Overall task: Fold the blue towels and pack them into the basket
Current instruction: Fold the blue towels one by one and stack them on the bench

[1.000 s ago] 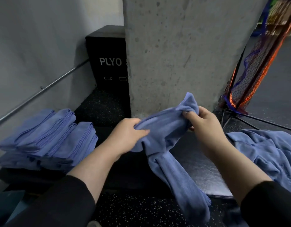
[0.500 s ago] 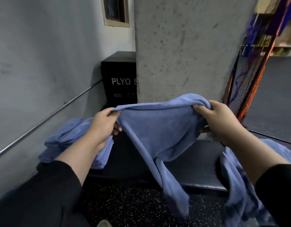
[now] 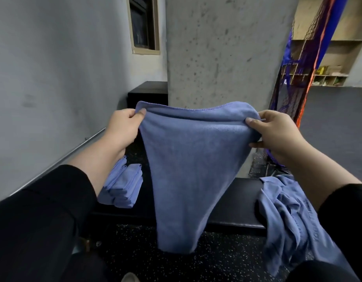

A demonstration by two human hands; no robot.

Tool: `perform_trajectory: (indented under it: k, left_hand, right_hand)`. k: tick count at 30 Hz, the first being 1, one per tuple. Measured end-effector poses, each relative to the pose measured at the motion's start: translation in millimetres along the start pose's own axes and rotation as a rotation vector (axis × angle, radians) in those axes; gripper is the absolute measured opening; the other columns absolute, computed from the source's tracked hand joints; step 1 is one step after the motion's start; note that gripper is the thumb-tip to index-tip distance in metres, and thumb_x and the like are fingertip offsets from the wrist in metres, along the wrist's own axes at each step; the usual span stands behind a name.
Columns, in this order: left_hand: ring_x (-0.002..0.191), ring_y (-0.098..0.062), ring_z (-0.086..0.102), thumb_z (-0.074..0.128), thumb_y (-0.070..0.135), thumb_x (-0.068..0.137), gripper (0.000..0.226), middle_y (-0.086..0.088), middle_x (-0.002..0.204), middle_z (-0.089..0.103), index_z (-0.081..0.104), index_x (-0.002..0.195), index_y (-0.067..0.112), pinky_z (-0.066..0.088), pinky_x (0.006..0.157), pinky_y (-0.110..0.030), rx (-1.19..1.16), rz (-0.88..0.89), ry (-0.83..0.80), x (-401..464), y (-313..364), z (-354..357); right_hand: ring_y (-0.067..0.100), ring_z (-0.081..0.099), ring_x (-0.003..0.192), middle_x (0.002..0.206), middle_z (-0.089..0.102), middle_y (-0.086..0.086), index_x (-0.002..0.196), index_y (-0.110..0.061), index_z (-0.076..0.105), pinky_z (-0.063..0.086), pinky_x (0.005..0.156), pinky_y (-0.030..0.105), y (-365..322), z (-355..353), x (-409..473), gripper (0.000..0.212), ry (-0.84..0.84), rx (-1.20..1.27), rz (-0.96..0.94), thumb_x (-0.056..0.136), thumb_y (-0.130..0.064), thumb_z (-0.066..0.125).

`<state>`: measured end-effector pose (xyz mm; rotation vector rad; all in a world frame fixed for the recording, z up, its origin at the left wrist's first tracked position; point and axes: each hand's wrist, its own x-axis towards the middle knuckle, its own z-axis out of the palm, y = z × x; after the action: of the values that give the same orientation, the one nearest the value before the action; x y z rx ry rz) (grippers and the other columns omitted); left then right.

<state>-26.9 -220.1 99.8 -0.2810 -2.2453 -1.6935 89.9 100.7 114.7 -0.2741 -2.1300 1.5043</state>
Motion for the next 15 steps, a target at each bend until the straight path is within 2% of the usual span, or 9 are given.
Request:
perform_trajectory:
  k: [4, 10, 13, 15]
  left_hand:
    - [0.040, -0.020, 0.041, 0.053, 0.035, 0.103, 0.040, 0.000, 0.046, 0.042, 0.045, 0.068, 0.016, 0.032, 0.051, -0.028, 0.019, -0.091, -0.101, -5.8, -16.7, 5.6]
    - [0.042, -0.024, 0.052, 0.048, 0.038, 0.105, 0.037, -0.005, 0.047, 0.041, 0.046, 0.076, 0.015, 0.042, 0.051, -0.028, 0.037, -0.267, -0.244, 2.5, -48.5, 30.6]
    - [0.044, -0.027, 0.059, 0.045, 0.038, 0.105, 0.035, -0.004, 0.046, 0.042, 0.050, 0.080, 0.014, 0.039, 0.050, -0.027, 0.055, -0.324, -0.239, 24.4, -69.4, 55.2]
    - [0.047, -0.029, 0.064, 0.043, 0.037, 0.106, 0.032, -0.005, 0.047, 0.050, 0.054, 0.085, 0.015, 0.040, 0.048, -0.025, 0.031, -0.344, -0.200, 48.9, -79.1, 77.7]
  right_hand:
    - [0.018, 0.058, 0.078, 0.087, 0.057, 0.007, 0.096, -0.005, 0.067, 0.059, 0.054, 0.032, 10.4, -4.9, -1.1, 0.023, -0.020, -0.036, 0.018, 0.095, -0.028, 0.069]
    - [0.021, 0.054, 0.079, 0.087, 0.051, 0.007, 0.093, -0.008, 0.062, 0.059, 0.053, 0.033, 52.0, 0.9, 18.6, 0.023, -0.011, -0.025, 0.114, 0.095, -0.029, 0.068]
    - [0.022, 0.058, 0.082, 0.090, 0.053, 0.009, 0.099, -0.002, 0.061, 0.060, 0.052, 0.032, 83.0, 16.2, 45.2, 0.028, 0.047, -0.042, 0.138, 0.095, -0.029, 0.068]
    - [0.023, 0.062, 0.087, 0.093, 0.056, 0.009, 0.096, -0.005, 0.060, 0.062, 0.057, 0.036, 100.3, 31.2, 74.6, 0.025, 0.083, -0.018, 0.164, 0.094, -0.028, 0.068]
